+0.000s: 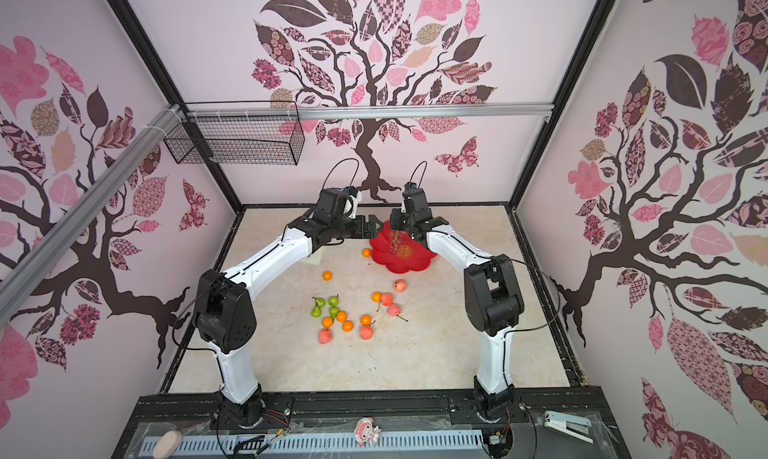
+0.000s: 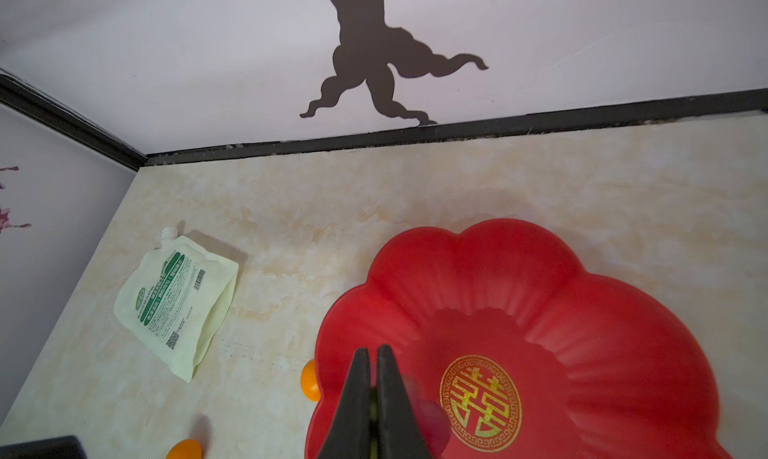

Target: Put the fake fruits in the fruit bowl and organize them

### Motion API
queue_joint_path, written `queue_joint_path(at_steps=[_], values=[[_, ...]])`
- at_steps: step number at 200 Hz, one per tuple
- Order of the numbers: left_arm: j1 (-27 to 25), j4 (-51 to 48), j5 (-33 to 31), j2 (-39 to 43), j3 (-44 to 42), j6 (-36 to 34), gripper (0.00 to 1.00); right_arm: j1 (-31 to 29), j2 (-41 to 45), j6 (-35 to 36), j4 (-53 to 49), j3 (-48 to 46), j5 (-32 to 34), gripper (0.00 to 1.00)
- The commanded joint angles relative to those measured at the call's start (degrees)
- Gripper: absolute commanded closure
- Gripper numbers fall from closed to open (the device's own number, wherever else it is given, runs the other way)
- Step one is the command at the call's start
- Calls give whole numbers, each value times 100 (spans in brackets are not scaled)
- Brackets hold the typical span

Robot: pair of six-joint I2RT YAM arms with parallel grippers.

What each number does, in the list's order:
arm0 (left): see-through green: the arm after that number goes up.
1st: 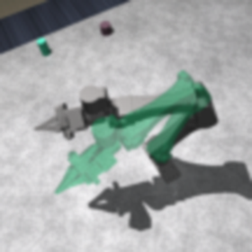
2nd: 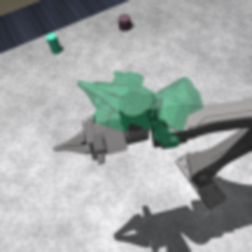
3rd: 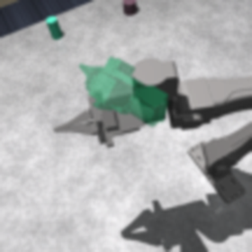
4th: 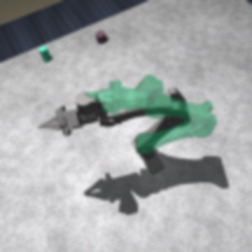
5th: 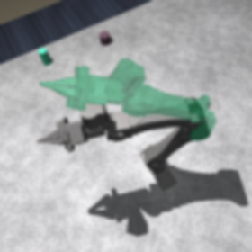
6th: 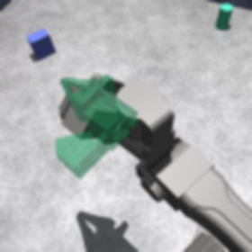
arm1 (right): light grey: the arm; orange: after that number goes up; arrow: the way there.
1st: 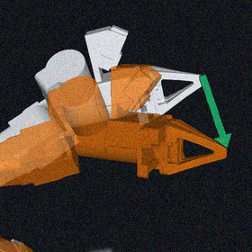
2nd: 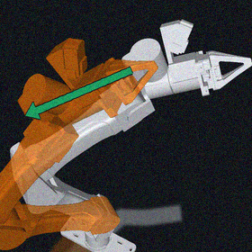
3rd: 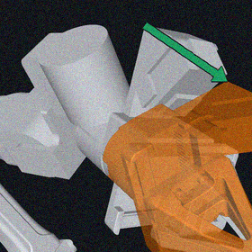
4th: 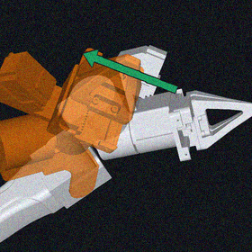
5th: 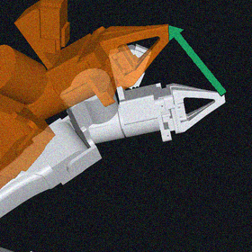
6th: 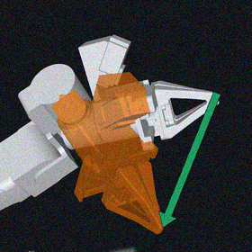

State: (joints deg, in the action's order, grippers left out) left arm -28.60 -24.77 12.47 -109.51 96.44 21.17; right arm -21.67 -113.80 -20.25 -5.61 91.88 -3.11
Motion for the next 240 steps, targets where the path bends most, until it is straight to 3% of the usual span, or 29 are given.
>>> queue_joint_path(at_steps=[1, 29, 54, 95, 149, 240], values=[[-18, -345, -55, -267, 424, -293, 4, 140, -379, -279, -155, 369, -217, 100], [-21, -611, -44, -523, 815, -402, 4, 315, -563, -352, -195, 428, -273, 100], [-31, -687, 100, -717, 1082, -361, 4, 391, -600, -166, -302, 462, 67, 100], [-28, -522, 400, -1082, 1433, 146, 5, 522, -672, 23, -412, 536, 332, 100], [-31, 541, 992, -1203, 909, 1201, 6, 576, -842, 188, -624, 751, 672, 100], [-68, 616, 1411, -1541, 1110, 1525, 7, 761, -1170, 237, -915, 1057, 1264, 100]])
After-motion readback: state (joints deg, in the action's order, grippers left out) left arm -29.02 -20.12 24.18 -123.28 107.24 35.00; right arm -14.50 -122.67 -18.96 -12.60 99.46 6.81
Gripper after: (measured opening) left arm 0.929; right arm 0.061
